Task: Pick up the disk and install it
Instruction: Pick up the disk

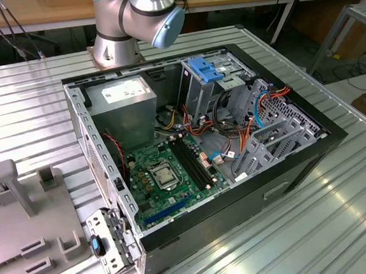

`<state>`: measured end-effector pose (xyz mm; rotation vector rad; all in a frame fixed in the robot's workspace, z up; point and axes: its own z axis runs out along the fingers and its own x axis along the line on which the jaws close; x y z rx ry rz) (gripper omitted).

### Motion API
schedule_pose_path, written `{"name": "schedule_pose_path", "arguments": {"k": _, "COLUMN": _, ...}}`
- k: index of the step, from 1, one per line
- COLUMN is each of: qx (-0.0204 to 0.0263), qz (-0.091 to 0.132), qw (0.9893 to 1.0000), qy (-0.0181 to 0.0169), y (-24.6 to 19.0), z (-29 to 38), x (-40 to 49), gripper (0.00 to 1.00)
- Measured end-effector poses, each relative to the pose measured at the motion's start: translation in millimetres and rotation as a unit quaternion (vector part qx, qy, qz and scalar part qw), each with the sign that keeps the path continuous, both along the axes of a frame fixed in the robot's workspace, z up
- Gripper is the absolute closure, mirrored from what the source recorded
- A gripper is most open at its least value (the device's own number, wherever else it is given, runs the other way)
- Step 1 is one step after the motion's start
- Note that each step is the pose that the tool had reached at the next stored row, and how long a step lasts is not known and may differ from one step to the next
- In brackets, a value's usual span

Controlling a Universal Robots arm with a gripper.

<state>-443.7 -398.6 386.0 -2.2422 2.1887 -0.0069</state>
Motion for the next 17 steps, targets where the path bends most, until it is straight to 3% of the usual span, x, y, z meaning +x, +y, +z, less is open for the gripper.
{"name": "schedule_pose_path", "arguments": {"k": 7, "qx": 0.0001, "qz": 0.0, "qw": 1.0, "qy": -0.0001, "y": 0.3, "z": -3.5, "x": 0.0, "gripper": 0.52}}
{"name": "schedule_pose_path", "arguments": {"k": 10, "qx": 0.0, "qz": 0.001, "qw": 1.0, "qy": 0.0, "y": 0.5, "z": -8.4, "x": 0.0, "gripper": 0.34}}
{"name": "schedule_pose_path", "arguments": {"k": 11, "qx": 0.0, "qz": 0.001, "qw": 1.0, "qy": 0.0, "y": 0.9, "z": -10.7, "x": 0.0, "gripper": 0.34}}
{"name": "schedule_pose_path", "arguments": {"k": 12, "qx": 0.0001, "qz": 0.001, "qw": 1.0, "qy": -0.0001, "y": 1.3, "z": -13.3, "x": 0.0, "gripper": 0.27}}
{"name": "schedule_pose_path", "arguments": {"k": 17, "qx": 0.0001, "qz": -0.006, "qw": 1.0, "qy": 0.0, "y": 2.3, "z": -24.5, "x": 0.0, "gripper": 0.27}}
